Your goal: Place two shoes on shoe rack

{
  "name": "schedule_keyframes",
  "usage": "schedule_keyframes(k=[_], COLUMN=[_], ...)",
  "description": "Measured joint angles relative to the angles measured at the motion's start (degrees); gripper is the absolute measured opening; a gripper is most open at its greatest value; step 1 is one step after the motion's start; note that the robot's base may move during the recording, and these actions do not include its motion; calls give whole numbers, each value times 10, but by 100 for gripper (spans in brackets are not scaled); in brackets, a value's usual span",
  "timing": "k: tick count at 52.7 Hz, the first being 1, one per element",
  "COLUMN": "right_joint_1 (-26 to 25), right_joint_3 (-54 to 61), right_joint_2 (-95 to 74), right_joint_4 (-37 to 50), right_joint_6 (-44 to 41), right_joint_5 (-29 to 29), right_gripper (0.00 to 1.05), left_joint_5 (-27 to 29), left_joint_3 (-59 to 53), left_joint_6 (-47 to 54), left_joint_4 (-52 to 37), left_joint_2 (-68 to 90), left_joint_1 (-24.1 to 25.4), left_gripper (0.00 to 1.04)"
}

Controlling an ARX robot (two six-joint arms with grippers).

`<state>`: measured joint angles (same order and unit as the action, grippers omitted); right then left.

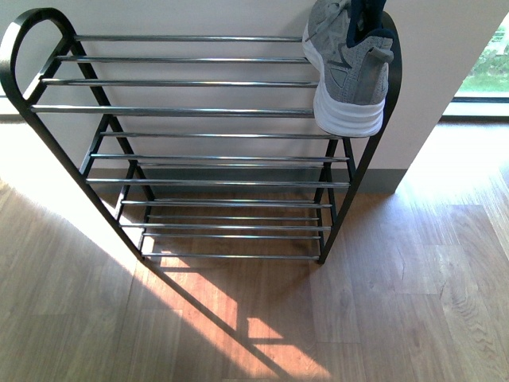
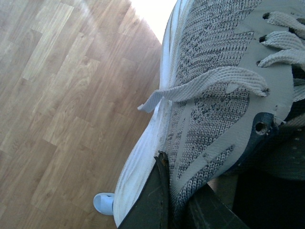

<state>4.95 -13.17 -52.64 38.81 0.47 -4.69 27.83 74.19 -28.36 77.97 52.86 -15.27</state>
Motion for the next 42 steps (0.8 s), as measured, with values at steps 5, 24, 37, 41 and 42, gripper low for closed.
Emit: schedule_keyframes(k=[5, 24, 37, 41, 42], right_joint_1=[-17, -48, -49, -49, -49], right_joint_3=[23, 80, 107, 120, 121], right_joint_2=[28, 130, 222, 229, 233], right_joint_4=[-4, -49, -113, -98, -100], right_joint_6=[-1, -3, -3, -3, -3], right_joint_5=[28, 47, 48, 48, 47], right_gripper=[24, 1, 1, 1, 1], left_joint_5=[0, 1, -28, -80, -91], left_joint_3=[0, 0, -120, -106, -102], left_joint_6=[0, 0, 93, 66, 58], left_joint_4=[0, 0, -451, -492, -497], left_joint_2=[0, 0, -36, 9, 23], left_joint_1=[0, 0, -8, 9, 12], left_gripper=[2, 2, 2, 2, 2])
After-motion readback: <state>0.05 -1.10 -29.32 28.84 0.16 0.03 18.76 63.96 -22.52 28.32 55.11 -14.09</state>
